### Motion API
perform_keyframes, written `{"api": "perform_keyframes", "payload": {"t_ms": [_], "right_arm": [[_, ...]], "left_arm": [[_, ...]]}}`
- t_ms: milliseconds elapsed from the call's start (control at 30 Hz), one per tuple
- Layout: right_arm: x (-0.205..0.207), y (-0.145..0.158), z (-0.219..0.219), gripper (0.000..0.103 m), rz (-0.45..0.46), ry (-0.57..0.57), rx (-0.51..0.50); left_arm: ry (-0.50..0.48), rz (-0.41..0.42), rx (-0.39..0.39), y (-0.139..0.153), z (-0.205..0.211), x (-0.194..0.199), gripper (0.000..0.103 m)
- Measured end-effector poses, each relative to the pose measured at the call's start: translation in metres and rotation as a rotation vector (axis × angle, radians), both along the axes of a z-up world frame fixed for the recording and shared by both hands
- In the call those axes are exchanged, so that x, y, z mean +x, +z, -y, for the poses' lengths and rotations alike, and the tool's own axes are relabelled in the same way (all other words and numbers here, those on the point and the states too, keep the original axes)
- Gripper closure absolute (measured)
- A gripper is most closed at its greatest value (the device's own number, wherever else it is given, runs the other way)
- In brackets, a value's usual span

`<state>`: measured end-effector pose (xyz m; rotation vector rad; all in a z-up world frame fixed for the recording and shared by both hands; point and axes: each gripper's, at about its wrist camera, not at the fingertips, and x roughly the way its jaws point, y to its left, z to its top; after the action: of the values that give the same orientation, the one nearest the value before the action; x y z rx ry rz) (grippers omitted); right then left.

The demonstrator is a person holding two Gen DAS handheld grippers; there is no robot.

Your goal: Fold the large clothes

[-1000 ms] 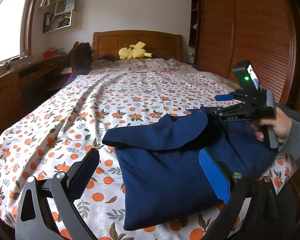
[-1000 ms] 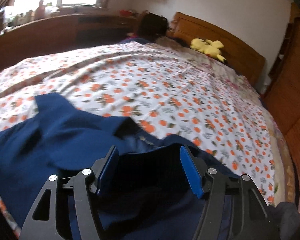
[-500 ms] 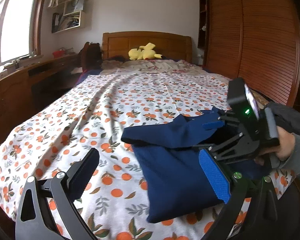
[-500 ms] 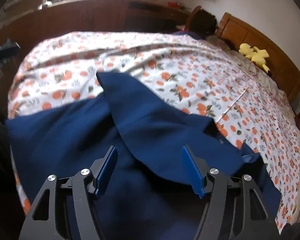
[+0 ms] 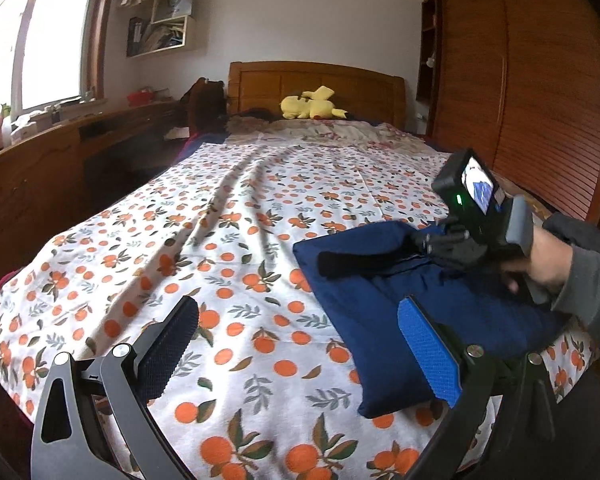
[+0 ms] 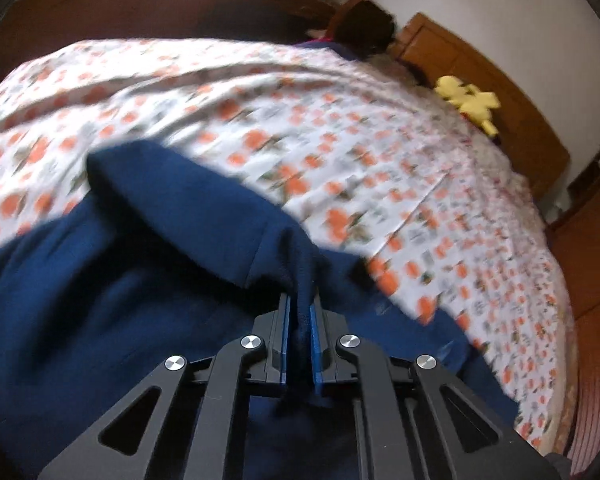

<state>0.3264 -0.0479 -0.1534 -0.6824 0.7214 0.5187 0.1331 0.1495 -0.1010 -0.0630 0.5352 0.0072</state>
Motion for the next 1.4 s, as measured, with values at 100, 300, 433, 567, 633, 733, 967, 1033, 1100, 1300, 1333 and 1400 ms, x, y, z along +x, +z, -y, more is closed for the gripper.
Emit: {"api": "perform_keyframes", "payload": {"t_ms": [100, 300, 433, 567, 633, 733, 967, 1033, 1100, 1300, 1333, 1400], "right_arm": [[0.022, 0.018, -0.003, 0.096, 0.053, -0.055, 0.024], [0.044, 0.040, -0.012, 0.052, 0.095, -0.125, 0.063], [0.035, 0.057, -0.011, 0.049, 0.108, -0.091, 0.144], [0.016, 0.050, -0.014, 0.051, 0.025, 0.030, 0.179], [0.007, 0.035, -0.018, 0.053, -0.053, 0.085, 0.171], [-0.005, 0.009, -0.023, 0.054, -0.130, 0.130, 0.135], [0.010, -0.014, -0.028, 0.100, -0.149, 0.057, 0.074], [0.021, -0.006, -0.029, 0.100, -0.110, 0.035, 0.094], [0.031, -0.001, -0.030, 0.100, -0.087, 0.012, 0.101], [0.064, 0.007, -0.045, 0.100, -0.045, -0.042, 0.111], [0.066, 0.009, -0.046, 0.100, -0.040, -0.046, 0.115], [0.068, 0.011, -0.050, 0.083, -0.027, -0.065, 0.115]], "left_arm": [[0.007, 0.001, -0.010, 0.000, -0.005, -0.001, 0.003], [0.001, -0.003, -0.005, -0.001, -0.003, 0.000, 0.003], [-0.001, -0.002, -0.007, -0.001, -0.003, 0.000, 0.003], [-0.003, -0.003, -0.007, 0.000, -0.001, 0.000, 0.003], [-0.006, -0.001, -0.007, 0.001, 0.000, -0.001, 0.003], [-0.008, -0.006, -0.001, 0.000, 0.004, 0.000, 0.003], [-0.008, -0.019, 0.004, -0.003, 0.006, 0.003, 0.003], [-0.008, -0.021, 0.005, -0.004, 0.007, 0.005, 0.003], [-0.010, -0.023, 0.007, -0.004, 0.008, 0.005, 0.003], [-0.017, -0.027, 0.009, -0.006, 0.010, 0.007, 0.003], [-0.018, -0.029, 0.010, -0.007, 0.011, 0.008, 0.003], [-0.020, -0.032, 0.009, -0.008, 0.011, 0.009, 0.003]]}}
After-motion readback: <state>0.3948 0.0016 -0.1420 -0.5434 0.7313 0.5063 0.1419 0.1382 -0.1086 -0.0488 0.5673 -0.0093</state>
